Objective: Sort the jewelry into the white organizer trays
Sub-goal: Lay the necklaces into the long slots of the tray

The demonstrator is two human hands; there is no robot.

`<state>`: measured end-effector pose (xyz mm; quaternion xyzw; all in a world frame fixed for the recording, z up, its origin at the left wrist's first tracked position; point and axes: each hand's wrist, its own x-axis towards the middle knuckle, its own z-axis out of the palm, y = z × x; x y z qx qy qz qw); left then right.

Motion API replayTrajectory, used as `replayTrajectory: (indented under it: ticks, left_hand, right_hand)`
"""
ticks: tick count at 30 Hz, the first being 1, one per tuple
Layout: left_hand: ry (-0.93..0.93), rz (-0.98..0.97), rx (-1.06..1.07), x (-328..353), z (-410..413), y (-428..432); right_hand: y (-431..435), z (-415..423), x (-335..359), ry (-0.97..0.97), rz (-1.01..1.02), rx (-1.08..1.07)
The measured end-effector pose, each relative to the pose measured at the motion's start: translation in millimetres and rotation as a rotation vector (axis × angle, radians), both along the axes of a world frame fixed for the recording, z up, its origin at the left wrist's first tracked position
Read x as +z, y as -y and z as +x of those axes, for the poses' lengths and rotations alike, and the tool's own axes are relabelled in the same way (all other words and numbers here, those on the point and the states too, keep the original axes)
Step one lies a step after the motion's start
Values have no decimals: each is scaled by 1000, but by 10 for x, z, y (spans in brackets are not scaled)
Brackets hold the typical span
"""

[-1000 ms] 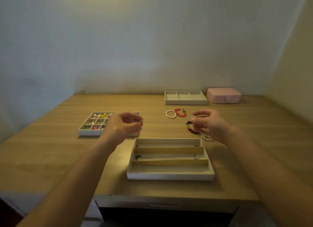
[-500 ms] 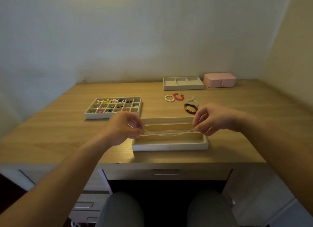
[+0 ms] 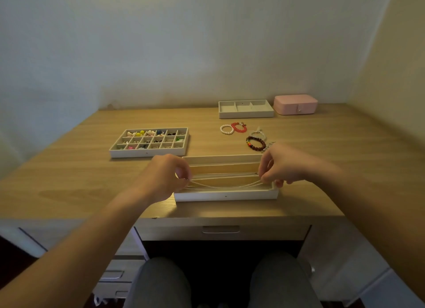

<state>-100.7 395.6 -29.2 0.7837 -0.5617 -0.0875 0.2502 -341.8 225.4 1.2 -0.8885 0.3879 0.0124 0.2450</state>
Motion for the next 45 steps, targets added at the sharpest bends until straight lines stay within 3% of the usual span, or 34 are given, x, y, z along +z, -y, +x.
replayTrajectory:
  ticks: [15, 25, 33, 45]
  left_hand:
    - [30, -24, -5, 14, 6, 9]
    - [23, 118, -137, -52, 15, -30]
    - [138, 163, -105, -45, 39, -52]
    - [135, 158, -76, -51, 44, -61]
  right_hand:
    - [-16, 5, -1, 0, -133, -4]
    - [-6, -7, -42, 16, 82, 100]
    - [48, 1, -74, -26, 76, 88]
    - [15, 27, -52, -46, 68, 65]
